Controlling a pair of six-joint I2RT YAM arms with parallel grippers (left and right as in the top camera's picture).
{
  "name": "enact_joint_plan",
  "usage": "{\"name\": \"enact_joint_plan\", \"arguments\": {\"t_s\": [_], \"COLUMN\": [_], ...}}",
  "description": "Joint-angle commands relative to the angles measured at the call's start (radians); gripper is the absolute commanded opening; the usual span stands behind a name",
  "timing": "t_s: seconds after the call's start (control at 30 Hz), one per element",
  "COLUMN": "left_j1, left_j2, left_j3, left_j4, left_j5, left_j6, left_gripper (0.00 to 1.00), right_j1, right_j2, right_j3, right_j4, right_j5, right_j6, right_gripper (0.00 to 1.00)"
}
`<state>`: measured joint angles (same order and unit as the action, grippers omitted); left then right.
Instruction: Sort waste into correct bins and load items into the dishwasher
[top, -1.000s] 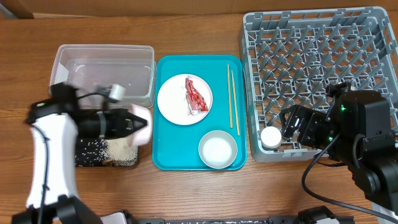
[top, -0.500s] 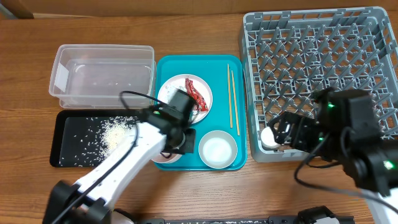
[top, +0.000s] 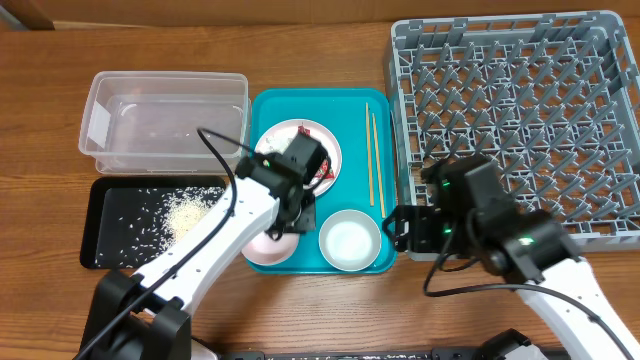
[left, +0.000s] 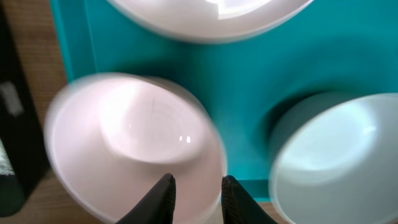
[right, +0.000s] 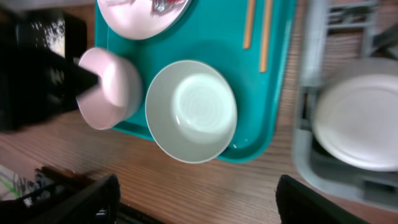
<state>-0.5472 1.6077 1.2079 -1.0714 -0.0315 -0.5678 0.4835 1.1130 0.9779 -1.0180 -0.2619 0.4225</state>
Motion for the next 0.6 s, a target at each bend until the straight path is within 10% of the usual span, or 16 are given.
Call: {"name": "enact_joint_plan", "arguments": {"t_s": [0.0,0.4,0.57], "left_j1": [0.005,0.004,0.004], "left_j2": [-0.047,-0.059,-0.103], "left_j3": [0.135,0.219,0.221], "left_j4": [-0.035,-0.126,-0.152], "left_j5": [-0.023,-0.021,-0.021], "left_j6": [0.017,0.045,0.045], "left_gripper": [0.3,0.31,0.27], "right_j1": [0.064,0.152,0.152], "right_j2": [0.067,0.4,0.468], "right_j3": [-0.063,-0.081,-0.081], "right_j4": [0.061,0.179,0.194], "right_j5": [0.03,0.112,0.105], "right_j6": [-0.023,-0.051,-0.037], "right_gripper": [0.75,0.67,0.47]}}
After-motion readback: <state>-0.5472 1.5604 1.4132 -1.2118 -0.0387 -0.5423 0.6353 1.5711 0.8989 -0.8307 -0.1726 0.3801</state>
